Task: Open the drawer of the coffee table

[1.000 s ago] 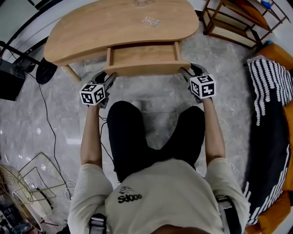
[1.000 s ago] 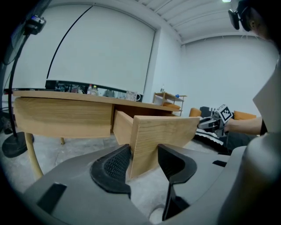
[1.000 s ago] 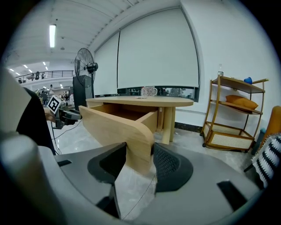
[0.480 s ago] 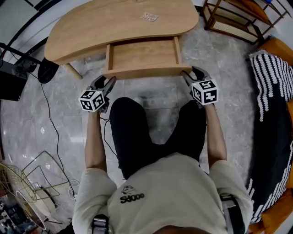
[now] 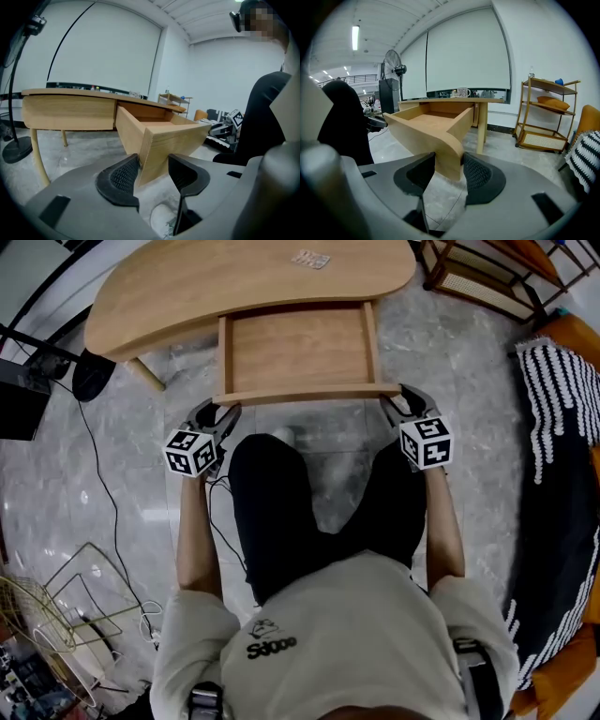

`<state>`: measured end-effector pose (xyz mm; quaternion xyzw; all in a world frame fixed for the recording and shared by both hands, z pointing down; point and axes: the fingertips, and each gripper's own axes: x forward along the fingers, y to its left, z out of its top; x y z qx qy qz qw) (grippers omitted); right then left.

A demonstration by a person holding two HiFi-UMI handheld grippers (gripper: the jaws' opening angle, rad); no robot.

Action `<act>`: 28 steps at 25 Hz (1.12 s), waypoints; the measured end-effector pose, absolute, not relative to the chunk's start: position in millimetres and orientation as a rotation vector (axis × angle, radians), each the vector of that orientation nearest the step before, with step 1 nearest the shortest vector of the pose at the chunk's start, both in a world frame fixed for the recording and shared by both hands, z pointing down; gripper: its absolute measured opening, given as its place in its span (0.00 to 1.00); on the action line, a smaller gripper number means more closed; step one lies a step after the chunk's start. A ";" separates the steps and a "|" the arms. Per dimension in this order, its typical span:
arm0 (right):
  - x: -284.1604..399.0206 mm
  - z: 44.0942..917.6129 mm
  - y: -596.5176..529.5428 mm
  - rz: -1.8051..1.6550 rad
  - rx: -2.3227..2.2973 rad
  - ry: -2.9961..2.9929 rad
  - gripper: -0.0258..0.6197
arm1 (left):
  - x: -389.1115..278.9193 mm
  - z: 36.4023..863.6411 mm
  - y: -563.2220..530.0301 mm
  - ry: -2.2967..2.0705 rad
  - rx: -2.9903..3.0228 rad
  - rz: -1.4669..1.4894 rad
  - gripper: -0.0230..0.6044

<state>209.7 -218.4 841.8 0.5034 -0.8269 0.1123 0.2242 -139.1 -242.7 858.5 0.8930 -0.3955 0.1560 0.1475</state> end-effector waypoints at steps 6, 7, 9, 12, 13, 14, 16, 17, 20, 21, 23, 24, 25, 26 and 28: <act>210.0 861.5 -216.0 0.337 1.384 -2.236 0.33 | -137.5 878.3 -240.6 -1.122 2.552 0.524 0.38; 210.1 863.7 -216.0 0.343 1.382 -2.227 0.33 | -137.0 880.4 -240.8 -1.118 2.550 0.544 0.38; 209.9 868.2 -216.2 0.355 1.377 -2.210 0.33 | -136.3 884.4 -242.1 -1.108 2.547 0.582 0.38; 209.6 872.5 -216.6 0.361 1.372 -2.199 0.34 | -136.7 888.7 -242.8 -1.097 2.545 0.598 0.38; 209.3 872.4 -216.9 0.359 1.372 -2.200 0.34 | -137.1 888.7 -242.9 -1.096 2.545 0.593 0.38; 209.0 872.2 -217.3 0.356 1.371 -2.202 0.34 | -137.5 888.6 -243.0 -1.096 2.547 0.586 0.38; 208.6 872.6 -217.0 0.355 1.365 -2.209 0.34 | -137.7 889.1 -242.5 -1.095 2.548 0.576 0.38; 208.6 873.0 -216.5 0.357 1.359 -2.211 0.34 | -137.6 889.5 -242.2 -1.097 2.549 0.572 0.38; 208.6 873.1 -216.1 0.361 1.337 -2.219 0.34 | -139.2 890.1 -241.5 -1.124 2.545 0.564 0.39; 209.0 872.9 -216.1 0.368 1.333 -2.228 0.34 | -141.1 891.8 -241.2 -1.139 2.538 0.579 0.39; 212.5 872.2 -215.0 0.396 1.336 -2.250 0.34 | -148.3 899.5 -238.6 -1.170 2.516 0.658 0.36; 217.0 872.5 -213.9 0.406 1.343 -2.254 0.34 | -153.3 903.8 -236.6 -1.183 2.503 0.698 0.36; 223.9 873.6 -212.6 0.408 1.351 -2.249 0.34 | -159.1 906.6 -234.9 -1.198 2.489 0.718 0.35; 233.4 875.4 -211.2 0.404 1.358 -2.236 0.34 | -165.8 907.5 -234.0 -1.219 2.472 0.717 0.33; 259.9 878.6 -209.6 0.391 1.380 -2.196 0.33 | -183.3 905.3 -234.6 -1.289 2.424 0.686 0.25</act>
